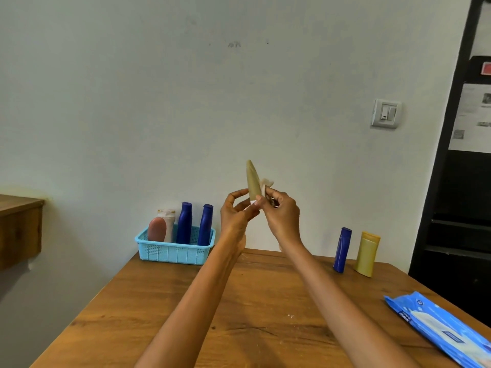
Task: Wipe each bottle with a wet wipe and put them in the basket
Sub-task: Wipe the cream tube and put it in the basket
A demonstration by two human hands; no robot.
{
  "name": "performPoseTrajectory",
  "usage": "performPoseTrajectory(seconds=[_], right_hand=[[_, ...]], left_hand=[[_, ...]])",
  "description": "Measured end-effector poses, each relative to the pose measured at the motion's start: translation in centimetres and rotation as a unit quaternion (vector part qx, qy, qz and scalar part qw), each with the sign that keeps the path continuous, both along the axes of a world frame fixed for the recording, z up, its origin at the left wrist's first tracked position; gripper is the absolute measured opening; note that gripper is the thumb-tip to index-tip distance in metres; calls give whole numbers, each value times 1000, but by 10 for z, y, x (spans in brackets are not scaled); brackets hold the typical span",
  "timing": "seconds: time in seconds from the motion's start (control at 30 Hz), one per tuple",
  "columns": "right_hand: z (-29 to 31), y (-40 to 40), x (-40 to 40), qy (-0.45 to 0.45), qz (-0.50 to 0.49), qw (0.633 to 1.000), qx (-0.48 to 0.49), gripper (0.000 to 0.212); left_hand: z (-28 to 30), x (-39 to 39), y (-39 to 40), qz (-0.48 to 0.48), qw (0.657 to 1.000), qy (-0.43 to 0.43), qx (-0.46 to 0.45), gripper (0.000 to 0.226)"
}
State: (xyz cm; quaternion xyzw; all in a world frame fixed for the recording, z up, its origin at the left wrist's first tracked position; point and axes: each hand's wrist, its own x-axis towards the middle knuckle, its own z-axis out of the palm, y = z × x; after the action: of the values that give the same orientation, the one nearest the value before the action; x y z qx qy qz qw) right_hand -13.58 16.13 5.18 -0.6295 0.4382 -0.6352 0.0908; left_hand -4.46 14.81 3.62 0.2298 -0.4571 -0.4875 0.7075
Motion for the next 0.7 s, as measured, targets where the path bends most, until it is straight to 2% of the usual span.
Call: performPoseTrajectory(seconds=[0.1,0.17,0.33,0.47,0.63,0.7], right_hand=[[-4,2,0,41,-34,997,-50,29],[-5,3,-2,59,-29,995,-72,24],[27,-9,-7,2,-54,996,-75,29],[23,-14,3,127,-48,987,-89,32],[-20,-1,-3,214,-22,967,-135,34],[-18,0,-5,223,-21,966,-133,32]], left_hand=[[-2,2,1,16,1000,21,5,37],[-1,4,1,-8,999,49,19,40],[3,3,4,-108,991,69,44,37],[5,3,5,-148,985,80,43,34],[7,25,0,-150,982,103,49,28],[6,25,0,-152,980,109,69,27]])
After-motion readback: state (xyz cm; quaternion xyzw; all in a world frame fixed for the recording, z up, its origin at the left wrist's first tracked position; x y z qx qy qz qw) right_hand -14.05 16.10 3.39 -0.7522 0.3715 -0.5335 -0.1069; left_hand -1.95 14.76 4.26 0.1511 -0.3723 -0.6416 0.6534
